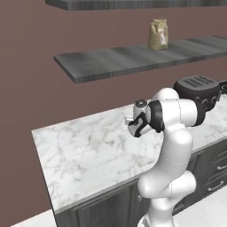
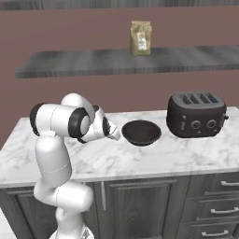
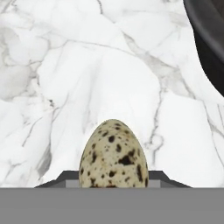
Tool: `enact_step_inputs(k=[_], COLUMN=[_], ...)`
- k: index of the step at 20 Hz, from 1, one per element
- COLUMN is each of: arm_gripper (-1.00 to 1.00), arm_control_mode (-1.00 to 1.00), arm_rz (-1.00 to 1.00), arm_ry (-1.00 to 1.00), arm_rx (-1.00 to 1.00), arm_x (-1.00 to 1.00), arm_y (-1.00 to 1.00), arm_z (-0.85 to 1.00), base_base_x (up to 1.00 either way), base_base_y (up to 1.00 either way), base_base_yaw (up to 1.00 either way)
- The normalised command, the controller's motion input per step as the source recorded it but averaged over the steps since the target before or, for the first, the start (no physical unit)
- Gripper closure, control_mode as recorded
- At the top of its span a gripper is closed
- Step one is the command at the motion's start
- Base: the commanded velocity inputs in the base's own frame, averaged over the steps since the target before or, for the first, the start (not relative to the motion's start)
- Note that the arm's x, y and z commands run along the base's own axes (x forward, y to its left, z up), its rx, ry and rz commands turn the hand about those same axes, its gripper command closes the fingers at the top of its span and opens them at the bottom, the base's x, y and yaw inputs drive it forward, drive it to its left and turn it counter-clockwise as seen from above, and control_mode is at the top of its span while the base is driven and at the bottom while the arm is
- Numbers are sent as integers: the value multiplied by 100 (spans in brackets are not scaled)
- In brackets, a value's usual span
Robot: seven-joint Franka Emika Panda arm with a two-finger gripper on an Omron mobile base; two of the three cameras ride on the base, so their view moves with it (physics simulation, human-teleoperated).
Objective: Pick the egg and butter from the fridge and place them by the bowl for mixing.
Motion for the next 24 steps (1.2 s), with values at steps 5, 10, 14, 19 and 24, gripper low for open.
enact_step_inputs(k=[5, 10, 14, 19, 24], arm_gripper=[-100, -100, -100, -100, -100], arm_control_mode=[-100, -100, -100, -100, -100], arm_rz=[0, 0, 0, 0, 5], arm_ry=[0, 0, 0, 0, -2], arm_rx=[0, 0, 0, 0, 0], arm_x=[0, 0, 0, 0, -1], arm_y=[-3, 0, 0, 0, 0], arm_z=[0, 0, 0, 0, 30], base_base_x=[0, 0, 0, 0, 0], base_base_y=[0, 0, 0, 0, 0], base_base_yaw=[0, 0, 0, 0, 0])
